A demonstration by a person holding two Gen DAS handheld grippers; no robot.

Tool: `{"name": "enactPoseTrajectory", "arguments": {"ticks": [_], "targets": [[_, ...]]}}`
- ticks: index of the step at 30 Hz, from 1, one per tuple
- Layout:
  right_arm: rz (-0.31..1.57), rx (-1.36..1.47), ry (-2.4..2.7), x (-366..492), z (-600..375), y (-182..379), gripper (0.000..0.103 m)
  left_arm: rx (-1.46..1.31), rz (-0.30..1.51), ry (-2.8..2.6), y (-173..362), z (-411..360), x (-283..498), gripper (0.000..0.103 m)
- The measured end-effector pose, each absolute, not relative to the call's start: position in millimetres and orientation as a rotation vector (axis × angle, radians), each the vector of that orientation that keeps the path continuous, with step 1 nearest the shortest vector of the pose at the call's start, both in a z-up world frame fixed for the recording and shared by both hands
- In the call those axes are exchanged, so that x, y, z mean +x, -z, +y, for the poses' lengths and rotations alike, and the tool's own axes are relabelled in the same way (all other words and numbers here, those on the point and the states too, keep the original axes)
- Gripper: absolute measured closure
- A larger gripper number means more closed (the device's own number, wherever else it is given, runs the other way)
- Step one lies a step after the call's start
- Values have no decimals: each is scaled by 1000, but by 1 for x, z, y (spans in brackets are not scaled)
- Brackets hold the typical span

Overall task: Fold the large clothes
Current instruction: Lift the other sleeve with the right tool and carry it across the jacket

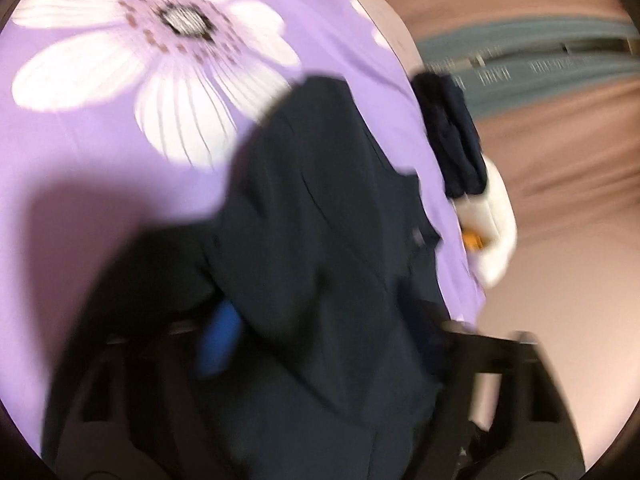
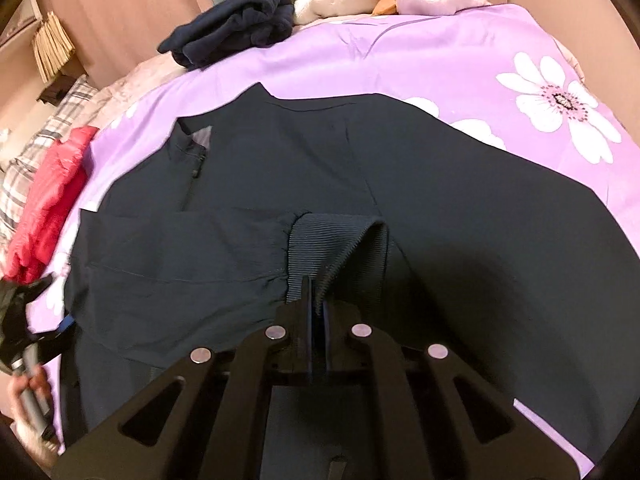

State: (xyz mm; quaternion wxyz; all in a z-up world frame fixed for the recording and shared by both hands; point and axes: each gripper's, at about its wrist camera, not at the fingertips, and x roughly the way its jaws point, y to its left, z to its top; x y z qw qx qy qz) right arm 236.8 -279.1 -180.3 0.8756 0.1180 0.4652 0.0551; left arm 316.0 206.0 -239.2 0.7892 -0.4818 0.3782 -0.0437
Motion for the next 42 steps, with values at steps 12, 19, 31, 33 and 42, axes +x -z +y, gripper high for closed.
{"name": "enactPoseTrajectory", "arguments": {"ticks": [12, 19, 31, 33, 42], "targets": [[1025, 227, -132, 220, -284, 194, 69, -900, 883, 14, 229, 245, 296, 35], [875, 50, -220, 217, -237, 158, 59, -419, 848, 47, 171, 189, 309, 31], [1000, -133, -248, 239, -188, 222, 59, -97, 1043, 24, 224, 121, 345, 27], [1031, -85, -231, 240, -190, 211, 59, -175, 1049, 24, 211, 129, 338, 26], [945, 126, -313, 144, -219, 158, 32, -277, 954, 64, 173, 133, 202, 2]]}}
